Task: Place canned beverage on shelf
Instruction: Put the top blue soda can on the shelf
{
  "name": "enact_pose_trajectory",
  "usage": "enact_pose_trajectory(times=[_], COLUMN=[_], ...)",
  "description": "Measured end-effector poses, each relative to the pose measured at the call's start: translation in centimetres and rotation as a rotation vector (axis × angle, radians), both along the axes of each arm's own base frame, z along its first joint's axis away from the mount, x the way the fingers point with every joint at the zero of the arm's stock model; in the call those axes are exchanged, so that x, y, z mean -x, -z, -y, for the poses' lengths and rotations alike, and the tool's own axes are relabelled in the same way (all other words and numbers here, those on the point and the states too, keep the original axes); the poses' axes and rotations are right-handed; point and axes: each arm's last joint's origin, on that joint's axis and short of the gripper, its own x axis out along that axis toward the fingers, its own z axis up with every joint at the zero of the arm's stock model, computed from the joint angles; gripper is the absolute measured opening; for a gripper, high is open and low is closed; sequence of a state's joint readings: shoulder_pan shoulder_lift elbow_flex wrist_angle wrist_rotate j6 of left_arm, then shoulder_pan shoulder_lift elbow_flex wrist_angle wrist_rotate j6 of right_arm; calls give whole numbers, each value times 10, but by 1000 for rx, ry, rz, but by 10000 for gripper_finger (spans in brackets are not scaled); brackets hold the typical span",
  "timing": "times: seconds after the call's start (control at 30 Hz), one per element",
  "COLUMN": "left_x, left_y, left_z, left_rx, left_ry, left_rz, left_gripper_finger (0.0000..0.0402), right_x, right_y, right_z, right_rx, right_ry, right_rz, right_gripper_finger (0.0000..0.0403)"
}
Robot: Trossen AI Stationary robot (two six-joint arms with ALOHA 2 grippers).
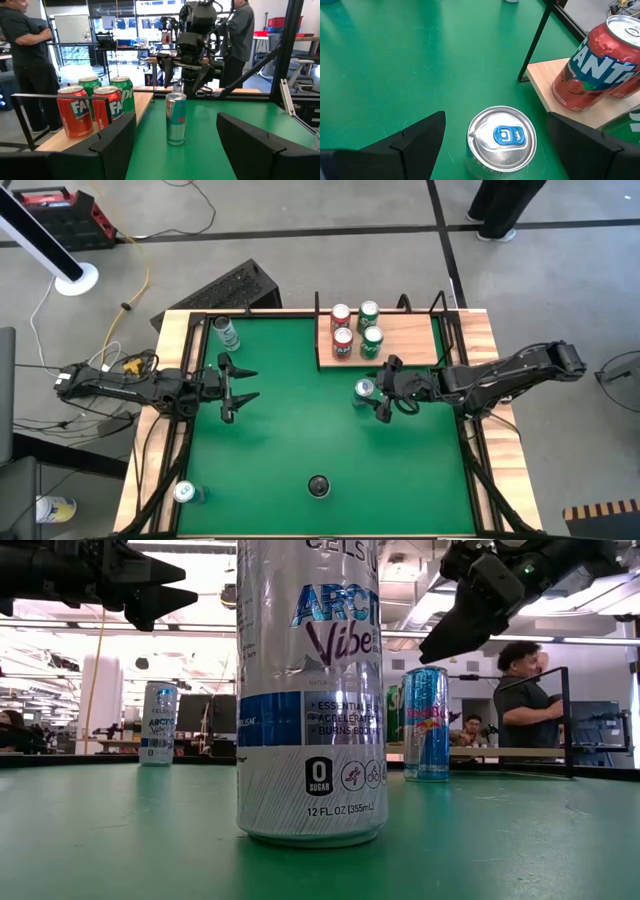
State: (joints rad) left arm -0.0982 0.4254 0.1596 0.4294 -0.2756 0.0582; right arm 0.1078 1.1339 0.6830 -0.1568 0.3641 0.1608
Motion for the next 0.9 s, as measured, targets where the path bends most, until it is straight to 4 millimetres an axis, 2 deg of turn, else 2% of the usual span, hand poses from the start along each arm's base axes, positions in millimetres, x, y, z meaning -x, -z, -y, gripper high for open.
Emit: enact_pose_trajectory(times=[0.9], left_x=[0], left_y=[1], left_z=[0], left_rx=[4], left_ry=[8], left_rz=[-12], left_gripper_finger=[264], right_x=[-1], right_y=[3], right_z=[0], right_rx=[-42], right_ry=[47], right_rz=[1], right_gripper_finger=[372])
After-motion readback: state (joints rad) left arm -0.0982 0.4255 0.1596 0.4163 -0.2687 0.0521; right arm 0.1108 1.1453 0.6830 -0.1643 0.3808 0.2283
